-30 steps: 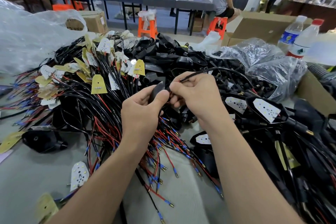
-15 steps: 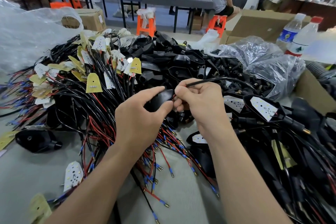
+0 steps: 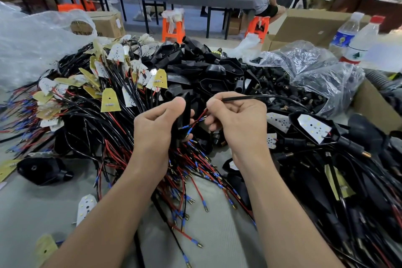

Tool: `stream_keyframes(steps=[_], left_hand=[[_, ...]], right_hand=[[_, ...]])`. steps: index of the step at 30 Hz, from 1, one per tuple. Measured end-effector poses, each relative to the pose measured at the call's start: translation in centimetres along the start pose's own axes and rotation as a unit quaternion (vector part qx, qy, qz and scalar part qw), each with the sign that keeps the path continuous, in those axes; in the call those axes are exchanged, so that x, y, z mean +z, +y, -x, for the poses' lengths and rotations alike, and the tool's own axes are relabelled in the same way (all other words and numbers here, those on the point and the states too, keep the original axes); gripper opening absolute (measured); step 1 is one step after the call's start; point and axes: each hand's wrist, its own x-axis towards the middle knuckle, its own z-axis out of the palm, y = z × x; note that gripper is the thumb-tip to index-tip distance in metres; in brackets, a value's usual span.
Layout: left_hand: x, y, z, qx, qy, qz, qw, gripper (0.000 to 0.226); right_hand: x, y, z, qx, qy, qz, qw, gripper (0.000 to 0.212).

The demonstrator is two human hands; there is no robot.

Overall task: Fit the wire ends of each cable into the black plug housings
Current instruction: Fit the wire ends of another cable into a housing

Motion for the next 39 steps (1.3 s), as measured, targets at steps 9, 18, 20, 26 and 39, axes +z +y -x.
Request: stream_keyframes(steps=[9,18,20,26,39], left_hand=[[0.3,0.0,0.6,0.021,-0.054,-0.075,0.995,0.014],[0.4,-0.3,0.5,-0.01,-0.028,-0.035,0.999,0.026],[0.3,-0.4,0.3,-0.004,-0.018,-0.046,0.999,0.027],[-0.4,-0.5,-0.1,-0.022,-0.098,-0.03,0.995,0.046],[-0.4,-0.9,-0.5,-0.054,-0.104,-0.032,0.993,0.036]], right_hand=[[0.5,-0.5,0.4,0.04,0.007,-0.067,0.997,0.017],[0.5,-1.0,0.5,0.071,0.007,-0.112,0.991,0.019],[0.3,-0.9,0.5,0.068,-0.003,-0.078,0.995,0.018],[0.0,-0.7,0.6,0.036,-0.053,-0.001,0.998,0.014],[-0.4,-0.1,0.2,-0.02,-0.023,0.11,0.993,0.011]])
